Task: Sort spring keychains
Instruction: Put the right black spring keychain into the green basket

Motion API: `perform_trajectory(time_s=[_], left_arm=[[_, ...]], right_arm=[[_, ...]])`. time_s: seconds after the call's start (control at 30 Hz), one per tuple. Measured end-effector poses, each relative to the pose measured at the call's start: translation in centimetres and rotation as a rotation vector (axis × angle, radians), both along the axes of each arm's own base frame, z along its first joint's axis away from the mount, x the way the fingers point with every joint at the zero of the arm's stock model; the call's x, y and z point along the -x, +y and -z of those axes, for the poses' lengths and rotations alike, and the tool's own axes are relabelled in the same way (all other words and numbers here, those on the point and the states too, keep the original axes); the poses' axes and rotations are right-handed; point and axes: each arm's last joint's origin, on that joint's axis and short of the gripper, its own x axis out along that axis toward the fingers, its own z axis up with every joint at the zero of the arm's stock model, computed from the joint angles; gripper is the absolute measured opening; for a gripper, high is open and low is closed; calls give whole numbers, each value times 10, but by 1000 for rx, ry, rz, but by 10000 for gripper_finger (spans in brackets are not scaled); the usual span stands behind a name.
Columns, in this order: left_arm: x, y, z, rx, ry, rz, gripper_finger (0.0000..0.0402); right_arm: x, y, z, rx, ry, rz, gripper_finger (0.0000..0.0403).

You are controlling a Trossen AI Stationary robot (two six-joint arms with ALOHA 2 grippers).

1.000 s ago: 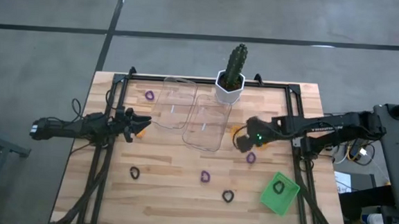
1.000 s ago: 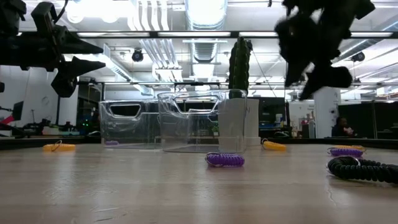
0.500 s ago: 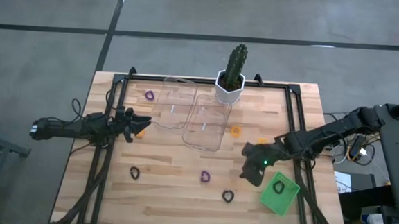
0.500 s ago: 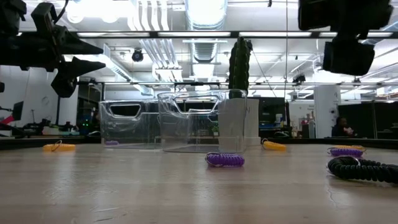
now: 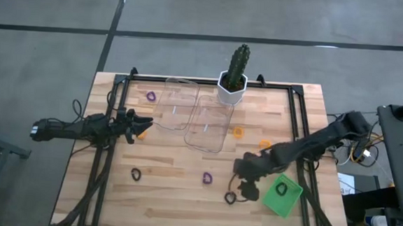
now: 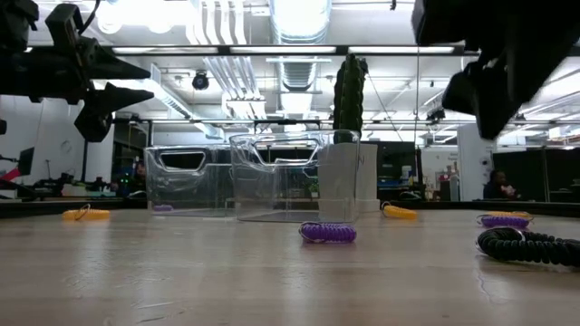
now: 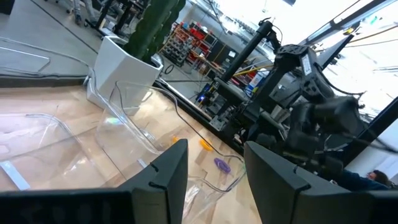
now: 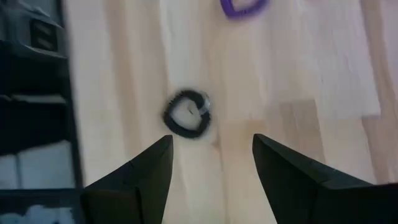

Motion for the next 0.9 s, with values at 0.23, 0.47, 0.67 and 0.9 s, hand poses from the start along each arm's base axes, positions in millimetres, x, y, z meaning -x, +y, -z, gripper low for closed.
perform_trajectory(time_s=[0.23, 0.47, 0.67, 0.9], left_arm=[[0, 0, 0, 1, 0, 6, 151], [0, -1, 0, 2, 0, 32, 151], [-1, -2, 1, 3, 2, 78, 151], [-1, -2, 1, 3, 2, 82, 151]], right_arm=[[-43, 22, -1, -34, 38, -106, 217], [-66, 34, -1, 19, 166, -99, 217], [-71, 43, 13, 57, 305, -70, 217], [-78, 49, 40, 83, 372, -62, 217]])
